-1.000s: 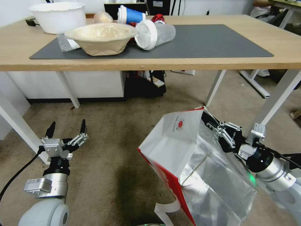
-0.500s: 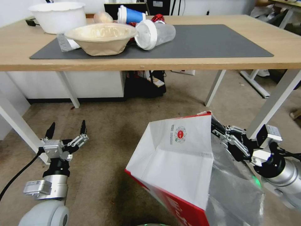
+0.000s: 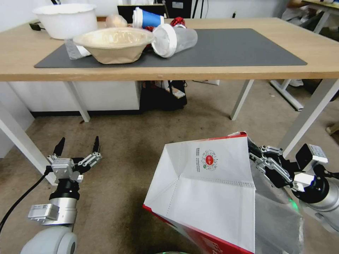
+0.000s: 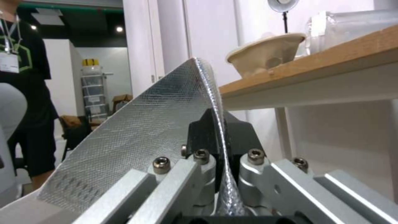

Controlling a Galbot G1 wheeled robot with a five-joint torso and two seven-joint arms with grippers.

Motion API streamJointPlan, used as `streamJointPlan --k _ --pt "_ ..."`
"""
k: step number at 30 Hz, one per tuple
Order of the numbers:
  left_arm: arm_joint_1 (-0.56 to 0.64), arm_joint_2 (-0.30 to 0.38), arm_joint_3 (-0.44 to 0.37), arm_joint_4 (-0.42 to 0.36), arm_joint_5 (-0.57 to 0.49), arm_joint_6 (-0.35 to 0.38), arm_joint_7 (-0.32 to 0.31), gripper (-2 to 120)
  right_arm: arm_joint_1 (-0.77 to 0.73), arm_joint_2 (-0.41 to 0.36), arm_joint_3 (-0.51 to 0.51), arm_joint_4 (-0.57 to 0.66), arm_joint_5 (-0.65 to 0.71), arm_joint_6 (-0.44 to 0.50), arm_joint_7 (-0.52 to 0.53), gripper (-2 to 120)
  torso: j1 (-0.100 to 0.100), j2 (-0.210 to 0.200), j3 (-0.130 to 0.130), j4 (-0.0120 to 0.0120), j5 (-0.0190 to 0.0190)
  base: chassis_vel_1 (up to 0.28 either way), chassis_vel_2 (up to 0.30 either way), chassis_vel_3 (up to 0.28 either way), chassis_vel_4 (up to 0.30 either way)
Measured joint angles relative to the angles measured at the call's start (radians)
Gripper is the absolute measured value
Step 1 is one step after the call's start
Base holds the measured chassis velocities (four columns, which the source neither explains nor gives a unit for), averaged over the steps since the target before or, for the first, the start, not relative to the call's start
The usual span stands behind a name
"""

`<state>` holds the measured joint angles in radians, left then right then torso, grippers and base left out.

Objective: Pick up the food delivery bag from the floor and place it on the table.

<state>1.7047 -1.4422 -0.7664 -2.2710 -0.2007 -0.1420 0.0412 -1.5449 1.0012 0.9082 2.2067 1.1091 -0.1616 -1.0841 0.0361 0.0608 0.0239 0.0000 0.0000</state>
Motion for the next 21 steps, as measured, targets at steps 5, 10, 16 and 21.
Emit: streamJointPlan --k 5,10,16,21 --pt "0.005 -0.001 -0.006 -0.003 0.001 -0.009 0.016 100 0.002 0.001 0.003 -0.016 -0.002 -0.004 -0.032 0 0.0 0.025 0.025 0.0 -0.0001 0.0 0.0 0.0 0.0" --pt "0.01 -0.002 -0.006 -0.012 0.0 -0.009 0.017 100 0.003 0.001 0.011 -0.021 -0.001 -0.01 -0.055 0 0.002 0.044 0.042 -0.0001 -0.0001 0.0 0.0 0.0 0.0" --pt "0.016 -0.002 -0.005 -0.021 0.0 -0.005 0.017 100 0.0 0.0 0.023 -0.024 0.002 -0.011 -0.072 0 0.005 0.067 0.062 -0.0001 0.0 0.0 0.0 0.0 0.0" --pt "0.021 -0.002 -0.004 -0.025 0.0 -0.004 0.017 100 -0.003 0.001 0.028 -0.024 0.009 -0.012 -0.084 0 0.008 0.088 0.08 0.0 0.0 0.0 0.0 0.0 0.0"
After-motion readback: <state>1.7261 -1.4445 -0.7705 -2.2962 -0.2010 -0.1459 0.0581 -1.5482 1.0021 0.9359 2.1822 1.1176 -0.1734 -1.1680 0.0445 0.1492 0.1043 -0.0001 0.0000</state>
